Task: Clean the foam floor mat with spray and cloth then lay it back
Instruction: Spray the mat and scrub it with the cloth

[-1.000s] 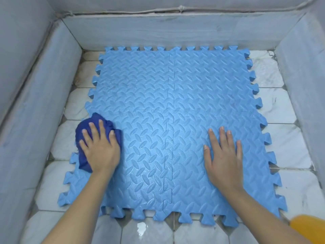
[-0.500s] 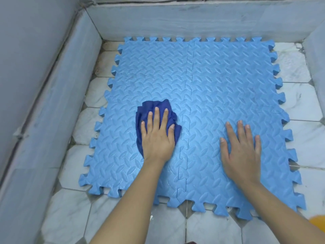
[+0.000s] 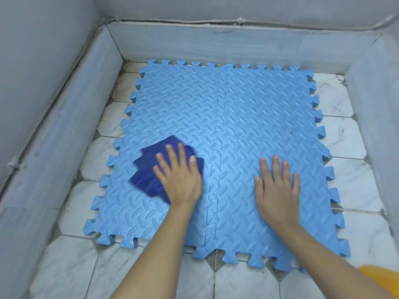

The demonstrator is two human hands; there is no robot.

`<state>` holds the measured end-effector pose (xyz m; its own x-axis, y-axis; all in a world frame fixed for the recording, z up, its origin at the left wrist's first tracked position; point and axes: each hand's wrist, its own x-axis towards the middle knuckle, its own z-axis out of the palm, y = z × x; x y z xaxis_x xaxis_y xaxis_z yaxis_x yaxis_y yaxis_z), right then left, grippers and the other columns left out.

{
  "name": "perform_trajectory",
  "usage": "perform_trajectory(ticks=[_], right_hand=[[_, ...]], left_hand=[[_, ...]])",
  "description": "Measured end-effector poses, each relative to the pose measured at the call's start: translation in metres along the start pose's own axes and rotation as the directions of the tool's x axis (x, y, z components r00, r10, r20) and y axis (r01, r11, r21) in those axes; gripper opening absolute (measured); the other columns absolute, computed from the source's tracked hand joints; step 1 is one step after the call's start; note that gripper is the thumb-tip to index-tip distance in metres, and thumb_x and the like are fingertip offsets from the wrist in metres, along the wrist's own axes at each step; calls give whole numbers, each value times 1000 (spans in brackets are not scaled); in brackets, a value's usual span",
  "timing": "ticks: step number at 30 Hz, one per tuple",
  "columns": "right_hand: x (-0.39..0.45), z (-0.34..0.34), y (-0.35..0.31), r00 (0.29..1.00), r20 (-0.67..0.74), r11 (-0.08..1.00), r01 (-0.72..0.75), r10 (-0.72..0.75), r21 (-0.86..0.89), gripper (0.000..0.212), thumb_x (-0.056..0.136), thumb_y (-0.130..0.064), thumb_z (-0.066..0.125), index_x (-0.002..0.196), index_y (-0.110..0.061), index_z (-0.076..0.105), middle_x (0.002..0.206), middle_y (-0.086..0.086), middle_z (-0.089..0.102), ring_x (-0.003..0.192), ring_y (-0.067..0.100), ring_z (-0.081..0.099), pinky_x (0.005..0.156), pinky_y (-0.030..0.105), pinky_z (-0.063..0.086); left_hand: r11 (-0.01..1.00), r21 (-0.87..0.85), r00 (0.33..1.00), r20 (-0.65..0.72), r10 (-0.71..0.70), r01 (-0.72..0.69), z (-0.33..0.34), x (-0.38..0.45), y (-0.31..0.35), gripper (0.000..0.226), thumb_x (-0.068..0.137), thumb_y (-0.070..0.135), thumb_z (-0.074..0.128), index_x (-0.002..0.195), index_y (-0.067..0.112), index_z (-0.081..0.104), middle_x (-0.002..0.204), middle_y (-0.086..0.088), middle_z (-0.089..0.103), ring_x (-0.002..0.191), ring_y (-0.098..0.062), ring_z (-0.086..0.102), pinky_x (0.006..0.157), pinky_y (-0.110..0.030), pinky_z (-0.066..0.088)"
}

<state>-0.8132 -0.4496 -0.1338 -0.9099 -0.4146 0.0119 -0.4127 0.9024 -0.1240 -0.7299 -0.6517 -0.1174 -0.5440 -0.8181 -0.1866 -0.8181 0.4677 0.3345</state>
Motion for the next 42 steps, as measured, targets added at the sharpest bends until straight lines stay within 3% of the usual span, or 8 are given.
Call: perform_trajectory(ticks=[5,14,17,20,30,34,37,42], right_hand=[[1,-1,-1,1000,-20,1000,-10,11,16,57,100,-46,23,154,-27,29,162,6,26,150,25,20,120,51,13],[1,-3,-1,999,-31,999,7,-6,33,55,99,-43,31,151,-24,36,159,9,31,149,28,24,120,51,14],[17,-6,1,995,-86,998,56,-53,37,51,94,-37,42,141,-17,50,146,14,47,136,33,41,117,56,20],[38,-6,0,996,-48,993,75,-71,88,56,94,-33,34,147,-17,41,155,11,37,146,32,29,120,52,16],[35,-7,-3,999,44,995,15,-19,95,61,92,-37,28,151,-24,36,160,5,30,149,25,23,120,47,16],[44,-24,-12,973,230,999,-1,-8,37,67,85,-42,23,140,-19,53,149,10,47,139,31,42,112,53,32],[83,-74,-30,929,370,999,6,7,-34,61,92,-47,17,134,-21,52,144,4,48,138,24,38,117,49,20],[180,-256,-80,986,-79,986,150,-144,79,60,99,-43,40,150,-12,33,160,10,27,151,26,13,122,44,8]], left_hand=[[774,175,788,243,565,-609,13,23,55,60,96,55,8,152,36,-1,162,7,-8,149,-21,-8,115,-52,-12],[953,191,972,40,233,-236,-15,105,-4,59,99,52,12,154,31,4,163,0,1,149,-20,-4,117,-53,-7],[885,226,912,61,405,-407,-10,79,-9,60,99,52,12,154,29,5,162,1,3,149,-22,-1,118,-51,-6],[766,238,801,126,586,-598,-3,46,-11,62,96,53,9,154,31,7,162,3,4,149,-21,2,119,-48,0],[766,257,804,281,524,-589,-9,44,-5,69,87,62,-12,150,35,-14,158,9,-21,147,-16,-15,117,-41,-12],[733,244,747,438,501,-635,-44,56,10,91,67,74,-16,150,35,-16,157,7,-24,147,-19,-18,116,-43,-11],[693,288,746,355,564,-661,-101,78,37,92,67,77,-11,150,35,-15,159,5,-21,147,-21,-17,118,-43,-9],[546,418,641,124,758,-726,-234,116,115,92,70,76,-9,152,33,-10,161,-1,-13,149,-25,-9,118,-44,-2]])
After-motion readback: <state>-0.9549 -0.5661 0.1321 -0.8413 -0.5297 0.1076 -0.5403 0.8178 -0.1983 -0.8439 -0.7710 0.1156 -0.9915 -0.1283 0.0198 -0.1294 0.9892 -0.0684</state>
